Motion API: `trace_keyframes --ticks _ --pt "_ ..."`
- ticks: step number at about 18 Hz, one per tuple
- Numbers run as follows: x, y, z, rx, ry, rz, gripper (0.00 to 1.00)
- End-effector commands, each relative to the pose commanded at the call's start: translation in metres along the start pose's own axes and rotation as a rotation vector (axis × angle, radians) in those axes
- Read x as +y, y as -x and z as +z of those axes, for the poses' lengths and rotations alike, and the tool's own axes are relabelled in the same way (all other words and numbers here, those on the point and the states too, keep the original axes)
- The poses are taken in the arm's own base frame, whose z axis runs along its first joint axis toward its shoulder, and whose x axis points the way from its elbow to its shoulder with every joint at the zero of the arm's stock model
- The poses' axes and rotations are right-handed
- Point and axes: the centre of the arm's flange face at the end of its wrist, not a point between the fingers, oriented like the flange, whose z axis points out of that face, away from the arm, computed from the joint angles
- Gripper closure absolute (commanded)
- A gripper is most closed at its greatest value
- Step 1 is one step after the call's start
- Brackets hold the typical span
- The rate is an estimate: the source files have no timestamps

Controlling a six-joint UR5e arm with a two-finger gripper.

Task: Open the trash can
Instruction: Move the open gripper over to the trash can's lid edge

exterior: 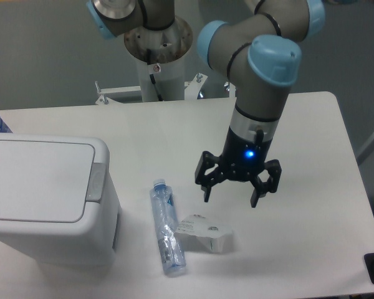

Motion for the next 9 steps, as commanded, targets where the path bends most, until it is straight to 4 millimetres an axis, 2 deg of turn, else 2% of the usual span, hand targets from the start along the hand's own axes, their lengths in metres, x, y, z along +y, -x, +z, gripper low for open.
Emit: trace_keyframes --ticks 3,7,9 --pt "-0.004 -0.019 -0.007 0.007 -0.011 0.021 0.00" --pt "-0.010 -0.044 -0.003 0.026 -0.010 0.041 0.00" --pt "-0.014 -0.059 -0.009 0.029 -0.022 0.035 0.00"
